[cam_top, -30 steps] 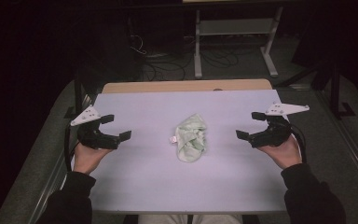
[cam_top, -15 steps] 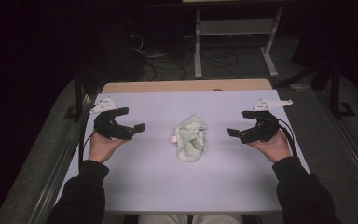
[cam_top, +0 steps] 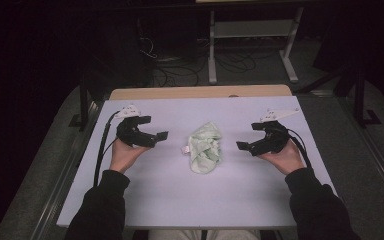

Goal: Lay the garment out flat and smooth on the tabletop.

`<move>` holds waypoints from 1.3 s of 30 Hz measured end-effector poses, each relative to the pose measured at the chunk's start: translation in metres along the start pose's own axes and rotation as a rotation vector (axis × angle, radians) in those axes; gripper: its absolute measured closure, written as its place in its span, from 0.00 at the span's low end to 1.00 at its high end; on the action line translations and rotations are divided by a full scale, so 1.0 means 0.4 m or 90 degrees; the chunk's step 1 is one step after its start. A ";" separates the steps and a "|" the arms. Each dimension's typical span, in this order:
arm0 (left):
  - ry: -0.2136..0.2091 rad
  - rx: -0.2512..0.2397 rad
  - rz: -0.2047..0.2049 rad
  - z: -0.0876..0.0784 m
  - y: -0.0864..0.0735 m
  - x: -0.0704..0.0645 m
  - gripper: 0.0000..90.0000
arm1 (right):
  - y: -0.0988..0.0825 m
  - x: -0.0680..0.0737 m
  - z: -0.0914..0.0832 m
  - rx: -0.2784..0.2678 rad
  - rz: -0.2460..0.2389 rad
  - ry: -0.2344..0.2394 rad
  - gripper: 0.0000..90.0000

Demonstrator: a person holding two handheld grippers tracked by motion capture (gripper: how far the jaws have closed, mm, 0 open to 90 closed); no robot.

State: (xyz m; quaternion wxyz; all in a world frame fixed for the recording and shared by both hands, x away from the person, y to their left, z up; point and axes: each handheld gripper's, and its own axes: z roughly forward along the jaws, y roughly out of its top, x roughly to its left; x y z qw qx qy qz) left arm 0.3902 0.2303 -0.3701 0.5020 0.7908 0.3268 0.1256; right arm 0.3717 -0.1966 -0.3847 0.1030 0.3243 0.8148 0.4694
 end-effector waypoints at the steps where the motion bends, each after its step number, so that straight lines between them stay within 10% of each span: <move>1: -0.002 0.004 -0.001 0.006 -0.002 0.000 0.00 | -0.001 0.001 0.004 0.000 0.000 0.001 0.01; 39: -0.093 0.101 -0.006 0.243 -0.035 -0.034 0.12 | -0.043 0.047 0.149 0.079 -0.006 0.073 0.07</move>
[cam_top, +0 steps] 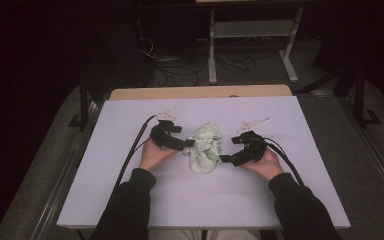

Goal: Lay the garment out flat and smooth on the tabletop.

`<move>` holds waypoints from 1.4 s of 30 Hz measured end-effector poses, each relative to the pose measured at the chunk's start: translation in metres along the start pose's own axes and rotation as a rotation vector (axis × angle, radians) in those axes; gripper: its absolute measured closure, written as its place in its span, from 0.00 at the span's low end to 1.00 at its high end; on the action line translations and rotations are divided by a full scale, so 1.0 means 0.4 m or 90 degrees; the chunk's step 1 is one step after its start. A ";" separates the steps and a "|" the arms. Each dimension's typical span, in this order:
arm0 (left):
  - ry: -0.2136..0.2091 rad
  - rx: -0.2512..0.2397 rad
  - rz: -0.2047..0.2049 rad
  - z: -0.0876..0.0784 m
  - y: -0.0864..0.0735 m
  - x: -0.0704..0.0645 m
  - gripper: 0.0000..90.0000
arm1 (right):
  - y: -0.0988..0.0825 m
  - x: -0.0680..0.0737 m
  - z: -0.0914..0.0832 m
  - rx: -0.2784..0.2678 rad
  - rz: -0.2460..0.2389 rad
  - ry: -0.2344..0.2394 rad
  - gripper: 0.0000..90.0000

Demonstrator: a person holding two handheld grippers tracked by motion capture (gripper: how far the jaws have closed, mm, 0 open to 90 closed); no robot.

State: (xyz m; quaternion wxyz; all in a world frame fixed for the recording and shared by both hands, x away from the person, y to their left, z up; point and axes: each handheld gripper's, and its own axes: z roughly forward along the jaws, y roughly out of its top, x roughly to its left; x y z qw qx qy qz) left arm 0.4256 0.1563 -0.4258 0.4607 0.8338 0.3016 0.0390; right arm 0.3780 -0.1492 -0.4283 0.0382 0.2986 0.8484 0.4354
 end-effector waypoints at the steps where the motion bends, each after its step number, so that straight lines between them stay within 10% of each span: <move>1: -0.002 0.000 0.002 0.005 0.002 -0.001 0.13 | 0.000 0.000 0.001 0.000 0.000 0.003 0.08; 10: -0.009 0.003 0.003 0.041 0.020 -0.009 0.20 | -0.002 0.003 0.016 0.002 -0.001 0.024 0.16; 17: 0.001 0.011 0.013 0.057 0.023 -0.017 0.51 | -0.004 0.021 0.055 0.018 -0.013 0.032 0.34; 24: 0.040 0.035 0.021 0.060 0.036 -0.023 0.86 | 0.013 0.041 0.072 0.017 -0.020 -0.014 0.79; 33: 0.064 0.015 0.014 -0.005 0.094 -0.041 0.93 | 0.026 0.032 0.025 0.008 -0.009 -0.016 0.92; 42: 0.101 -0.029 0.034 -0.142 0.215 -0.089 0.94 | 0.058 0.038 -0.087 -0.076 -0.002 -0.062 0.92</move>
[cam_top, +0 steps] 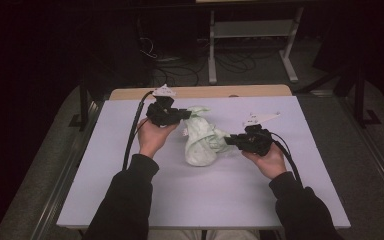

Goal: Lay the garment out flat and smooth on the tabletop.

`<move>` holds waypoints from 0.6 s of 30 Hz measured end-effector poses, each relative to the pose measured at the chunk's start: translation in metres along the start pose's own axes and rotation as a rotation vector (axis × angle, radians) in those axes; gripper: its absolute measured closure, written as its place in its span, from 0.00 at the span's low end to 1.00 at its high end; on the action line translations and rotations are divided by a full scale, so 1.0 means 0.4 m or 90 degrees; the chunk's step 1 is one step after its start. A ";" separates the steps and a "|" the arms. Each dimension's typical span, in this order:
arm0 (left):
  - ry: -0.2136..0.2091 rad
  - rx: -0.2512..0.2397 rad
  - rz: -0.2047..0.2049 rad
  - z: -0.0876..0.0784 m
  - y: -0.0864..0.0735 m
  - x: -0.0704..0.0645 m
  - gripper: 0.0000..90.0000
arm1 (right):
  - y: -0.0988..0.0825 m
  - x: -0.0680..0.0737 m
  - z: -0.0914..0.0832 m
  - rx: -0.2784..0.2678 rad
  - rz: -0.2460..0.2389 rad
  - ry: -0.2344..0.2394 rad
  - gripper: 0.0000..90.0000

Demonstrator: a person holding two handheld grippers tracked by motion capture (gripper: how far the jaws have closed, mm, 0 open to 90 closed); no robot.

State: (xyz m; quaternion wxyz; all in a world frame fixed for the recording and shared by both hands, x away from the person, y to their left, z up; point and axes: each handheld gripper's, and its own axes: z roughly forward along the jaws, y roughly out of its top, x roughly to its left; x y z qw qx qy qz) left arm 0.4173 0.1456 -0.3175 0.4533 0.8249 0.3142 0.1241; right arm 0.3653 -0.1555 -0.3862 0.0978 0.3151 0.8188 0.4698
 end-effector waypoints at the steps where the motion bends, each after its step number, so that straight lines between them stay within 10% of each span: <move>1: 0.004 -0.004 0.004 -0.009 0.013 -0.003 0.94 | 0.002 -0.001 -0.005 -0.005 0.001 -0.002 0.92; 10: 0.029 -0.030 0.035 -0.077 0.125 -0.027 0.94 | 0.061 -0.019 -0.063 -0.035 -0.001 -0.052 0.92; 18: 0.032 -0.087 0.011 -0.113 0.110 -0.012 0.94 | 0.109 -0.031 -0.105 -0.064 -0.012 -0.097 0.92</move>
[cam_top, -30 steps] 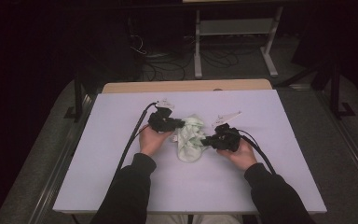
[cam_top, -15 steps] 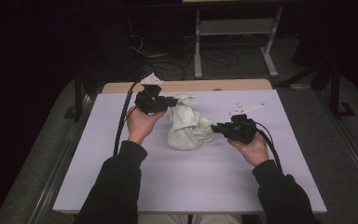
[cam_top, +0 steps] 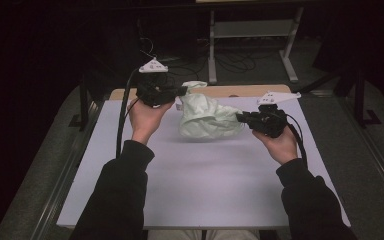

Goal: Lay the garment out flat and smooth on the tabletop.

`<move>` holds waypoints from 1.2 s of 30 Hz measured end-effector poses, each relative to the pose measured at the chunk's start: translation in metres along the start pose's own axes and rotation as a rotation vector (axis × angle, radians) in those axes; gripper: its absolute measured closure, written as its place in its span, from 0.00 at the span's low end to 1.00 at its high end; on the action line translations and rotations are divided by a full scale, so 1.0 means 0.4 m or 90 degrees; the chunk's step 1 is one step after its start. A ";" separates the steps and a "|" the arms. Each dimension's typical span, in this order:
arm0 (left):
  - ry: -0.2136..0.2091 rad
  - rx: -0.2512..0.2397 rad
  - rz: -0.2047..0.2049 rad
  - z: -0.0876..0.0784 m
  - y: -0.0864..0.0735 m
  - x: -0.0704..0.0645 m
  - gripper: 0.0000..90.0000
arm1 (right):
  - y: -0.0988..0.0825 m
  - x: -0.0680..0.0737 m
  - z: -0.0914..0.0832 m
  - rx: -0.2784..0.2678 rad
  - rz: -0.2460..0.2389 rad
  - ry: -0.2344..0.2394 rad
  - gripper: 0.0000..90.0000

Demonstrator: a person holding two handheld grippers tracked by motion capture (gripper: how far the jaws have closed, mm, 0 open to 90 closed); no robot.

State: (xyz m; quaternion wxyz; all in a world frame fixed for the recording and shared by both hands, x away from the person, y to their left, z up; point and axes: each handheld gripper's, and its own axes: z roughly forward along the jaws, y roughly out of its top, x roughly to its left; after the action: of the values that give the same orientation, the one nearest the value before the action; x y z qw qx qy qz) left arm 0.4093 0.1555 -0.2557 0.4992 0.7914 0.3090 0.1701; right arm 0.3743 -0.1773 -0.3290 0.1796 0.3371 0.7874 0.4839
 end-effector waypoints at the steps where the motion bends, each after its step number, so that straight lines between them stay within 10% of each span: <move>1: -0.005 -0.012 -0.008 0.000 -0.016 0.004 0.94 | 0.000 0.000 -0.002 -0.001 -0.003 -0.008 0.92; 12: -0.055 -0.043 -0.123 0.012 -0.239 0.051 0.94 | -0.136 0.058 0.067 0.113 -0.031 0.023 0.92; 24: -0.107 -0.007 -0.082 -0.026 -0.310 -0.008 0.94 | -0.222 0.099 0.095 0.186 0.050 0.175 0.92; 36: -0.156 0.045 -0.076 -0.066 -0.407 -0.021 0.93 | -0.257 0.138 0.131 0.252 0.050 0.232 0.92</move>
State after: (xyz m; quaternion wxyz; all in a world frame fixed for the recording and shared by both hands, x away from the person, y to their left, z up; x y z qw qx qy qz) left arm 0.3359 0.2186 -0.3893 0.5145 0.8033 0.2983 0.0311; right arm 0.3303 -0.1361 -0.4418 -0.0535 0.3034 0.8721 0.3801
